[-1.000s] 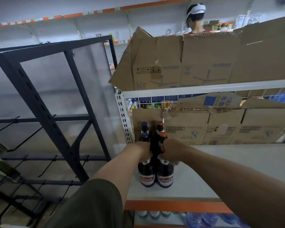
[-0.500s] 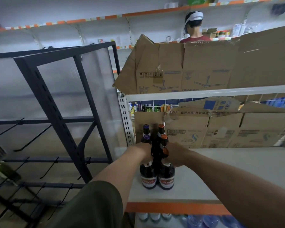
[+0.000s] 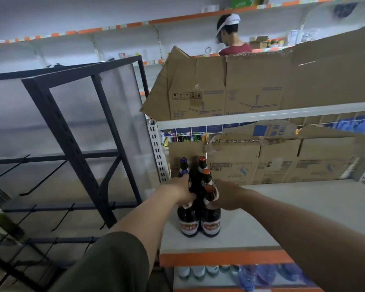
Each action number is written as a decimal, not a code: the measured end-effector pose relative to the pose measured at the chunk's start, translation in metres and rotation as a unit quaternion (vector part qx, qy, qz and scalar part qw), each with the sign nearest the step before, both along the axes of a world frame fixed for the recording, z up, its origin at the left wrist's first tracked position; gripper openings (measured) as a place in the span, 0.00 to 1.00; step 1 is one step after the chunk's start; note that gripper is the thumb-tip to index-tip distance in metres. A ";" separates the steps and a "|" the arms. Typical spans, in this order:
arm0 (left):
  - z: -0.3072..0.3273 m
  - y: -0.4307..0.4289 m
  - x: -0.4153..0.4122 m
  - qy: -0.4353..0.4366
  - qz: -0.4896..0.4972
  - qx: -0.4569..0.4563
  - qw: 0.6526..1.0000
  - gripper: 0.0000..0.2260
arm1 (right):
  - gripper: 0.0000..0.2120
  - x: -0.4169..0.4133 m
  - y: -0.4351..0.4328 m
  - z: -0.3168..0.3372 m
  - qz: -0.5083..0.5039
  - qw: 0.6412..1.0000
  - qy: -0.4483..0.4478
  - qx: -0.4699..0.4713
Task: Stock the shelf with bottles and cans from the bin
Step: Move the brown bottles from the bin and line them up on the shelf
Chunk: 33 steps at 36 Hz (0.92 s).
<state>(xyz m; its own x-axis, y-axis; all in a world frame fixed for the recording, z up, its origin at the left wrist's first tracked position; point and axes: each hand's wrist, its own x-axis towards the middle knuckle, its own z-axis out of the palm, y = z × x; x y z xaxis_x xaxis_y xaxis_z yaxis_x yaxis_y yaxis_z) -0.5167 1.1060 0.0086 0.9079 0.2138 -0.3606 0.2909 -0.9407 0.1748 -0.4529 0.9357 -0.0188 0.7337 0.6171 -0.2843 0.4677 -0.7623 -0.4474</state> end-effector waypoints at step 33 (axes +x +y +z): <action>0.031 -0.541 0.136 -0.071 -0.319 0.012 0.945 0.24 | 0.32 -0.001 -0.623 0.033 -0.382 0.910 -0.119 -0.105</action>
<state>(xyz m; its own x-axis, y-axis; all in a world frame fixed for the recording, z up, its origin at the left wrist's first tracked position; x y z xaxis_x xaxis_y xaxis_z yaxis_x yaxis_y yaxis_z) -0.3804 0.5649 0.0394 0.8933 -0.3873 -0.2282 -0.3619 -0.9207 0.1462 -0.4542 0.3126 0.0145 0.9823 -0.1487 -0.1136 -0.1699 -0.9631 -0.2085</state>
